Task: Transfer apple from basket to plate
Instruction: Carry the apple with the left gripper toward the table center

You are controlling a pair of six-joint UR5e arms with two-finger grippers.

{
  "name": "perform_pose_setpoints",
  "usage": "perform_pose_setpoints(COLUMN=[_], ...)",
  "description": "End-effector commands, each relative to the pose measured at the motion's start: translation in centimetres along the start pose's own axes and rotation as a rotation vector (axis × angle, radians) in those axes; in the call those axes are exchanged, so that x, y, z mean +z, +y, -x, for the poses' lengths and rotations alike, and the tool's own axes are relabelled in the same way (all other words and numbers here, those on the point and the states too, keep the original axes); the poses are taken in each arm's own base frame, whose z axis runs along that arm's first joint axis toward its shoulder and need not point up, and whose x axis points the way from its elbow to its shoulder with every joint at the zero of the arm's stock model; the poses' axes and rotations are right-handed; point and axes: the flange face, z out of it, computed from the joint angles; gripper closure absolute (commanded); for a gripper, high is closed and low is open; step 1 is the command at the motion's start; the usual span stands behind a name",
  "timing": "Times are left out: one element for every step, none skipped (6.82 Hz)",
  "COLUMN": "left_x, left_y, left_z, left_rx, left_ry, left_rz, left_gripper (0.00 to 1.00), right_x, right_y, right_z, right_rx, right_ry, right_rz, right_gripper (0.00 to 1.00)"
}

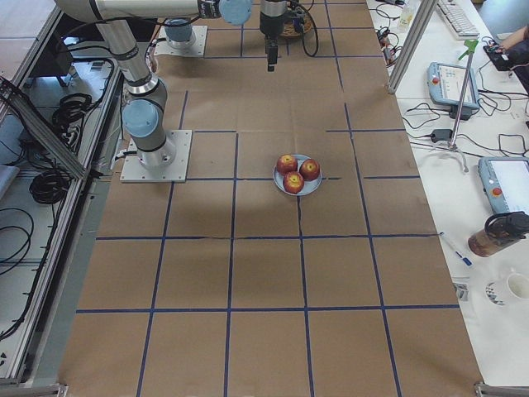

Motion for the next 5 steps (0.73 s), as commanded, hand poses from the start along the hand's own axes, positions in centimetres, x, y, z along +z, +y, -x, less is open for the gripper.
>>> perform_pose_setpoints(left_x=[-3.1, -2.3, -0.6, 1.8, 4.9], left_y=[-0.4, -0.1, 0.6, 0.6, 1.1], left_z=[-11.5, -16.8, -22.3, -27.9, -32.9], left_rx=[-0.044, -0.081, -0.127, -0.124, -0.147], left_ry=[0.010, 0.014, 0.010, 0.017, 0.021], left_rz=[-0.010, -0.009, 0.016, -0.019, -0.027], left_gripper=[0.42, 0.42, 0.42, 0.42, 0.42], right_x=[0.0, 0.0, 0.0, 0.0, 0.0], right_y=[0.0, 0.0, 0.0, 0.0, 0.0], right_z=[0.0, 0.0, 0.0, 0.0, 0.0], right_rx=[0.000, 0.000, 0.000, 0.000, 0.000], right_ry=[0.000, 0.000, 0.000, 0.000, 0.000], right_rz=[0.000, 0.000, 0.000, 0.000, 0.000], right_gripper=[0.00, 0.00, 0.00, 0.00, 0.00])
